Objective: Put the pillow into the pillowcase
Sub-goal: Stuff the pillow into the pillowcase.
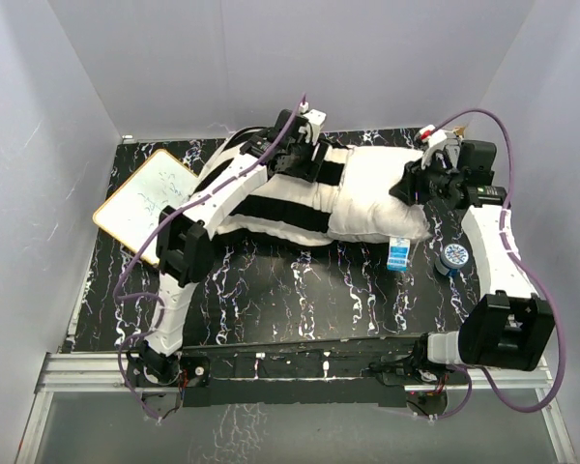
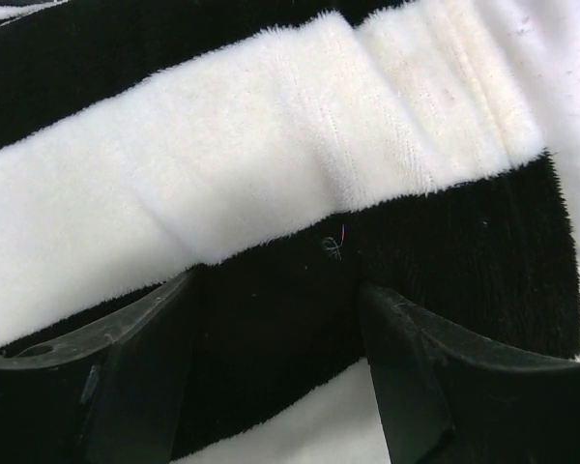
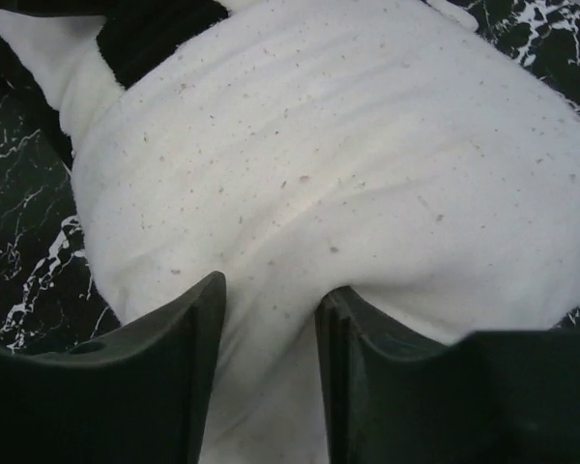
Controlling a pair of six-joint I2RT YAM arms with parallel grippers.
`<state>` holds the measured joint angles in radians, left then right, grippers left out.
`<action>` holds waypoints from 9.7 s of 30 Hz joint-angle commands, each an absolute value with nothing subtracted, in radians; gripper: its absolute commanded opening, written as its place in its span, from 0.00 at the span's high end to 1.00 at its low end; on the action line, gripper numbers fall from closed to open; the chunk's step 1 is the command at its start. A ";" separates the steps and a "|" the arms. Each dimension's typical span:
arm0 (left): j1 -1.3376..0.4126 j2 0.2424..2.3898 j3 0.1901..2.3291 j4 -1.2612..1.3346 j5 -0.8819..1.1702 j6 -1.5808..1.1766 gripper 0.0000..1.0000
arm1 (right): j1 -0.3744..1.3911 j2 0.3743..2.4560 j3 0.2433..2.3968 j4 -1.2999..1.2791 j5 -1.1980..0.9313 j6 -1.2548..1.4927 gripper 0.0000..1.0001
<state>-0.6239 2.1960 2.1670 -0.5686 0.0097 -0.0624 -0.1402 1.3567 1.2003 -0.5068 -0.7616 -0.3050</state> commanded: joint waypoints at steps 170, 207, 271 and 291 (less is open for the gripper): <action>-0.843 2.011 1.112 0.685 0.605 -0.812 1.00 | -0.131 1.305 0.995 -0.507 -1.142 -0.655 0.24; -0.968 2.110 2.172 0.356 0.593 -0.777 1.00 | -0.126 1.519 1.140 1.163 -0.856 1.072 0.92; -1.086 2.162 2.243 0.307 0.703 -0.927 1.00 | -0.150 1.471 1.067 1.123 -0.807 1.119 0.92; -0.823 1.842 1.199 0.645 0.606 -0.974 1.00 | -0.102 1.425 0.871 0.627 -0.946 0.518 0.91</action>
